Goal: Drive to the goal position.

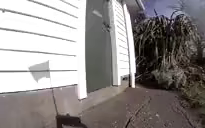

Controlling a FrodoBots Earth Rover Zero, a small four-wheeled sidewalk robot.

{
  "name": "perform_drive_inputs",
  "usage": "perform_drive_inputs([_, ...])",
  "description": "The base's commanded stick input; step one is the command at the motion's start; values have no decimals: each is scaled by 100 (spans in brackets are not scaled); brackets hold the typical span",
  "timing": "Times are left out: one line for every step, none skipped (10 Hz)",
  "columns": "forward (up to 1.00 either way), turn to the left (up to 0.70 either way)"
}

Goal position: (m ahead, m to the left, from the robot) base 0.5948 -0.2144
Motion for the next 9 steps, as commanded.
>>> perform_drive_inputs([70, 0])
perform_drive_inputs([70, 0])
perform_drive_inputs([70, 0])
perform_drive_inputs([70, 0])
perform_drive_inputs([70, 0])
perform_drive_inputs([70, 0])
perform_drive_inputs([70, 0])
perform_drive_inputs([70, 0])
perform_drive_inputs([70, 0])
